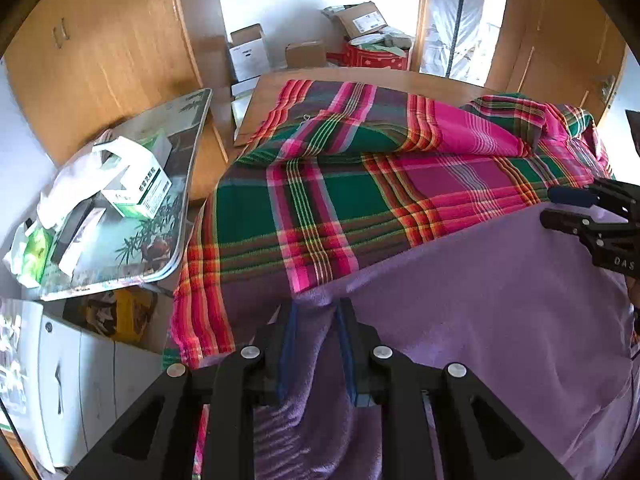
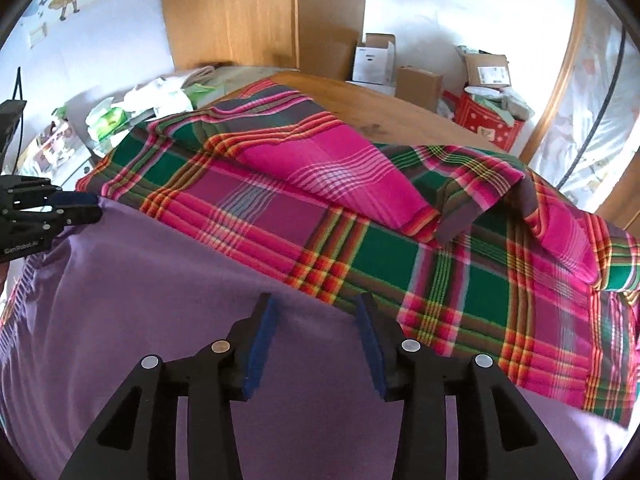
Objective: Fold clothes
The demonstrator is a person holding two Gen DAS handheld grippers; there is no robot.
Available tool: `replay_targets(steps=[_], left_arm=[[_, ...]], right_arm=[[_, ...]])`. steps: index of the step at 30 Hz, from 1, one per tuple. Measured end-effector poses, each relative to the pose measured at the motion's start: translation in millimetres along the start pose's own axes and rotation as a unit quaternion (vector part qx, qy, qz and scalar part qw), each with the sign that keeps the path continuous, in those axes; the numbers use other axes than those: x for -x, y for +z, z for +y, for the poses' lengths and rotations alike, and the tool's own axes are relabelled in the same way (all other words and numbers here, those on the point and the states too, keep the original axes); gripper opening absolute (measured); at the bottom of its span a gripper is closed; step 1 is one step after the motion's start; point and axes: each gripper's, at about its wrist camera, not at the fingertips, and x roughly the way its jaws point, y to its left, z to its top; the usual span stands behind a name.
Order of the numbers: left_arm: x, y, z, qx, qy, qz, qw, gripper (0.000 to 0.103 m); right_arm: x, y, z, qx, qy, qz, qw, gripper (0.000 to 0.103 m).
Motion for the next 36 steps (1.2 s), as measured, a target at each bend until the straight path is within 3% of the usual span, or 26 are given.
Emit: replay_targets(steps=[2, 7, 13, 17, 21, 23, 28, 36], left_arm=[[-0.6, 0.9, -2.4, -0.012, 0.005, -0.003, 0.9999, 0.021], [0.0, -0.2, -7.6, -0.030, 0.015, -0.008, 0.9994, 0.021], [0.0, -1.7, -15.1, -0.048, 0.010, -0.011, 0.9987, 0.006], [0.2, -2.2, -18.3, -0.054, 0.015, -0.014, 0.9983, 0.003], [2.4, -1.7, -14.1, -0.038, 0.014, -0.027, 0.9988, 0.002], [4.2, 0.5, -11.6, -0.030, 0.022, -0.036, 0.9987, 0.002], [10.1, 8.2, -5.5, -0.007, 0.019, -0.057, 0.9982, 0.002], [-0.9, 4.2, -1.4, 0.010, -0.001, -0.035, 0.9994, 0.004]], right_arm=[[-2.1, 1.5, -2.5, 0.001, 0.004, 0.001, 1.000, 0.051], [-4.3, 2.9, -6.3, -0.005, 0.026, 0.004, 1.000, 0.051], [-5.7, 1.7, -9.1, -0.012, 0.041, 0.005, 0.999, 0.051], [-5.0, 1.4, -6.0, -0.007, 0.041, 0.006, 0.999, 0.050], [-3.1, 1.0, -0.9, 0.008, 0.051, 0.006, 0.999, 0.030], [-1.9, 1.9, 1.5, 0.013, 0.053, 0.004, 0.999, 0.008], [-0.3, 4.0, 5.8, 0.015, 0.029, -0.014, 0.999, 0.003], [-4.2, 5.3, 5.3, 0.020, 0.024, -0.005, 0.999, 0.006]])
